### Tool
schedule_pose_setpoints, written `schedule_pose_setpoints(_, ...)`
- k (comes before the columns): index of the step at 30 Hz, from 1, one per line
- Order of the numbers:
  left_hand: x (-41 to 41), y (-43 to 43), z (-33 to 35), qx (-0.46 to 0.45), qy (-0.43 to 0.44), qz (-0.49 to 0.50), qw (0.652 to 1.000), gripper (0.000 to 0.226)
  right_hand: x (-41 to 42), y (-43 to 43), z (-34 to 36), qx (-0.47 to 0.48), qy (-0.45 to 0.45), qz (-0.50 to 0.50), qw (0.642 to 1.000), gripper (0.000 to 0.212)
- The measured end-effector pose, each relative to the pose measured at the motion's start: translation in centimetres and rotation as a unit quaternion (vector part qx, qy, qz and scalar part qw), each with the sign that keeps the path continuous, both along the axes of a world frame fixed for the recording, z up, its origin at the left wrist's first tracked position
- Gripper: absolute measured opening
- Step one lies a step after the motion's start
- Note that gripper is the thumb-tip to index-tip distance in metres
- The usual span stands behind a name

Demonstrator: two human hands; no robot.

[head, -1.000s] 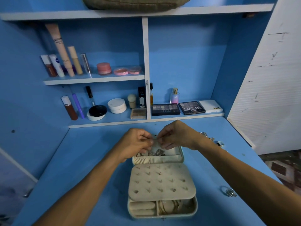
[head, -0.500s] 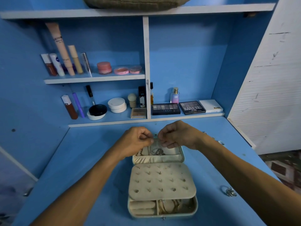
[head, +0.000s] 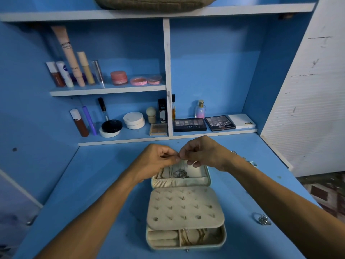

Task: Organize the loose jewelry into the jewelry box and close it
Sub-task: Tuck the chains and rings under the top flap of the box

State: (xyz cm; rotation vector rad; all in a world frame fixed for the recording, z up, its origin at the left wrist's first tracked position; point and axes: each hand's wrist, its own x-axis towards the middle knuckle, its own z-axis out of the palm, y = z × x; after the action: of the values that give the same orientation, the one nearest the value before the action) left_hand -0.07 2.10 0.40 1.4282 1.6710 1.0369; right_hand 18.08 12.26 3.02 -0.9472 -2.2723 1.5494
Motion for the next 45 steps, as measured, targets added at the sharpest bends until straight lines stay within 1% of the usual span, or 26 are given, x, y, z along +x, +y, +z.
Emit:
schedule_pose_setpoints(3, -0.2, -0.1, 0.0, 0.011, 0.017, -0.005, 1.000, 0.007, 0.0, 0.0, 0.3, 0.030, -0.008, 0.012, 0.999, 0.013)
schedule_pose_setpoints(5, -0.2, -0.2, 0.1, 0.009, 0.010, -0.013, 1.000, 0.009, 0.1, 0.0, 0.3, 0.027, -0.007, 0.014, 1.000, 0.012)
schedule_pose_setpoints(8, 0.3, -0.4, 0.5, -0.013, -0.047, -0.032, 0.998, 0.025, 0.2, -0.1, 0.2, 0.016, 0.018, 0.004, 1.000, 0.010)
schedule_pose_setpoints(10, 0.5, -0.4, 0.4, -0.014, -0.050, -0.019, 0.998, 0.027, 0.2, -0.2, 0.3, 0.024, 0.027, 0.005, 0.999, 0.010)
schedule_pose_setpoints(14, 0.2, -0.3, 0.0, 0.002, -0.035, 0.009, 0.999, 0.020, 0.3, 0.1, 0.2, 0.025, 0.037, 0.018, 0.999, 0.012)
schedule_pose_setpoints(16, -0.1, -0.3, -0.1, 0.013, -0.031, 0.021, 0.999, 0.015, 0.6, 0.4, -0.1, -0.008, 0.048, 0.026, 0.998, 0.013)
schedule_pose_setpoints(18, -0.2, -0.3, -0.4, 0.018, -0.001, 0.026, 1.000, 0.010, 0.8, 0.5, -0.4, -0.033, 0.053, 0.034, 0.997, 0.010)
schedule_pose_setpoints(19, -0.1, -0.2, -0.6, 0.020, 0.027, 0.031, 0.999, 0.007, 0.8, 0.5, -0.6, -0.022, 0.046, 0.031, 0.998, 0.010)
schedule_pose_setpoints(20, 0.0, -0.1, -0.8, 0.022, 0.059, 0.040, 0.997, 0.004, 0.7, 0.5, -0.9, 0.013, 0.031, 0.022, 0.999, 0.011)
schedule_pose_setpoints(22, 0.3, 0.1, -1.3, 0.027, 0.119, 0.068, 0.990, 0.006, 0.2, 0.4, -1.8, 0.123, -0.019, 0.001, 0.992, 0.016)
schedule_pose_setpoints(24, 0.6, 0.5, -1.7, 0.023, 0.170, 0.092, 0.981, 0.008, -0.4, 0.1, -2.5, 0.210, -0.051, -0.010, 0.976, 0.021)
schedule_pose_setpoints(27, 1.0, 1.0, -2.3, 0.006, 0.241, 0.120, 0.963, 0.012, -1.1, -0.3, -3.4, 0.311, -0.061, -0.015, 0.948, 0.019)
schedule_pose_setpoints(28, 1.1, 1.1, -2.5, 0.001, 0.260, 0.130, 0.957, 0.014, -1.4, -0.4, -3.7, 0.332, -0.065, -0.021, 0.941, 0.018)
schedule_pose_setpoints(33, 1.7, 1.7, -2.3, -0.023, 0.300, 0.173, 0.938, 0.018, -2.0, -0.7, -4.2, 0.346, -0.099, -0.067, 0.931, 0.012)
schedule_pose_setpoints(40, 2.1, 2.2, -1.5, -0.062, 0.334, 0.186, 0.922, 0.028, -2.6, -0.8, -4.0, 0.368, -0.137, -0.057, 0.918, 0.010)
schedule_pose_setpoints(45, 1.8, 1.7, -1.5, -0.077, 0.323, 0.168, 0.928, 0.022, -2.2, -0.6, -3.8, 0.320, -0.133, -0.041, 0.937, 0.015)
